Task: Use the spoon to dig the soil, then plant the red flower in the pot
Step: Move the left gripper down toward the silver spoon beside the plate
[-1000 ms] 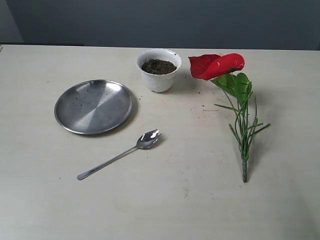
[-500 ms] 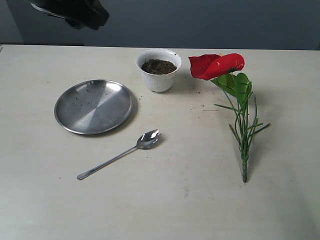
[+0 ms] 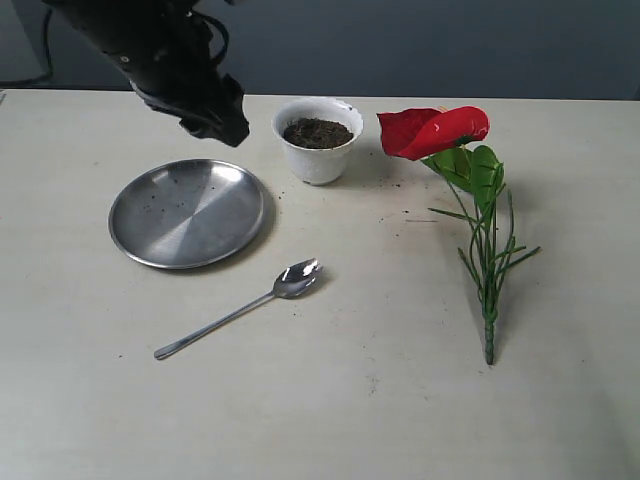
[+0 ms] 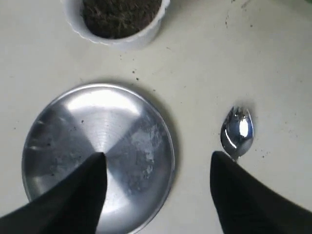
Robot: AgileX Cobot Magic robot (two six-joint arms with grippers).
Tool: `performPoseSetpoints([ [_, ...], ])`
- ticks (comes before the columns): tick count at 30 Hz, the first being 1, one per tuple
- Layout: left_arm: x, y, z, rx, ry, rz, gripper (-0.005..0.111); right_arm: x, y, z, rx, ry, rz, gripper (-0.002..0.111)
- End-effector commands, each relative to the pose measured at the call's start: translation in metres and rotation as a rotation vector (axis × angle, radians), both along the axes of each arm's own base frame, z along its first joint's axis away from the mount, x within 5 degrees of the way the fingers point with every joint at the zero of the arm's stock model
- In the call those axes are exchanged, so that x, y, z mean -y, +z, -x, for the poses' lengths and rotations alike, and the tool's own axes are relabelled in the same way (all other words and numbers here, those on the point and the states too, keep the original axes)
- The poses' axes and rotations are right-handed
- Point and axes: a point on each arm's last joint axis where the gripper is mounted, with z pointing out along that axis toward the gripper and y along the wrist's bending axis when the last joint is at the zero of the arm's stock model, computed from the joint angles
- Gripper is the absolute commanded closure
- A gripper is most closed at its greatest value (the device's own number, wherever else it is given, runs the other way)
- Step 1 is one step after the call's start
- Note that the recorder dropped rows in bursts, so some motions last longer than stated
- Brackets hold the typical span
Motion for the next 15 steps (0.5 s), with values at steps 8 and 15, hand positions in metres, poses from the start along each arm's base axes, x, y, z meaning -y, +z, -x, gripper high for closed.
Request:
performPoseSetpoints([
  [8, 0.014, -0.057, -0.018, -0.171, -0.073, -0.007, 0.048, 0.000, 0.000, 0.000, 0.011, -0.001, 0.002, 0.108],
  [15, 0.020, -0.095, -0.028, -0.259, -0.063, 0.003, 0.048, 0.000, 0.001, 0.000, 0.013, -0.001, 0.000, 0.108],
])
